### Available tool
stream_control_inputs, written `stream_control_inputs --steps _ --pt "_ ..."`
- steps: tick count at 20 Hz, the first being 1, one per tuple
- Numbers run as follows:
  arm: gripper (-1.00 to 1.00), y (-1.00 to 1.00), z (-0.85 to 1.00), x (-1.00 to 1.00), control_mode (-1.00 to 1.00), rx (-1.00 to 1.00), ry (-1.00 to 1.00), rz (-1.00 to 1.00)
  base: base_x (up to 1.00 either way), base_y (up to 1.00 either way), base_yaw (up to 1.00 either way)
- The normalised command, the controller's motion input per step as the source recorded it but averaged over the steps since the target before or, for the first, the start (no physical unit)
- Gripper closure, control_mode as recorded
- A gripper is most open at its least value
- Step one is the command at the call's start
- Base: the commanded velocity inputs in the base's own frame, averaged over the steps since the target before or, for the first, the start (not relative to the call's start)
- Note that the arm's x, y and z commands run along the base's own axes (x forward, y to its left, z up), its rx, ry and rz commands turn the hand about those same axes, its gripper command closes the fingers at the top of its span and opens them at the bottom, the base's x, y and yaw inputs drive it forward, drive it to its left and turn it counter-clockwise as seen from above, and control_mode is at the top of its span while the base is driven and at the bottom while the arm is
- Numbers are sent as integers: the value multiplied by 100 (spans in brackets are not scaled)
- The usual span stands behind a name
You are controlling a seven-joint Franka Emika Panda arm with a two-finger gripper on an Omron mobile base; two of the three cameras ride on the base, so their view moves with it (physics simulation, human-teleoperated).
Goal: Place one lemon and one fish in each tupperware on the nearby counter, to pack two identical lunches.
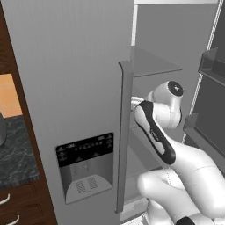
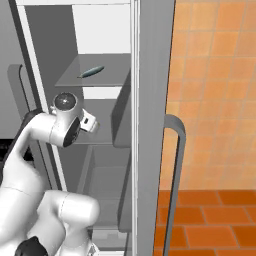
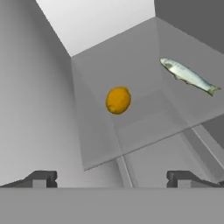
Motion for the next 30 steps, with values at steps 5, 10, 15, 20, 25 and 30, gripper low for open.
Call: stream_control_inputs --steps 5,10,15,20,25,30 --pt "-100 -18 0 94 -100 1 21 4 0 0 0" --pt "-100 -23 -1 66 -100 1 17 5 0 0 0" --pt "-100 7 -16 12 -100 0 10 0 0 0 0" --pt "-100 22 -49 0 -100 0 3 0 0 0 0" --pt "-100 37 -18 38 -100 0 0 0 0 0 0" --pt "-100 5 -20 46 -100 0 3 0 0 0 0"
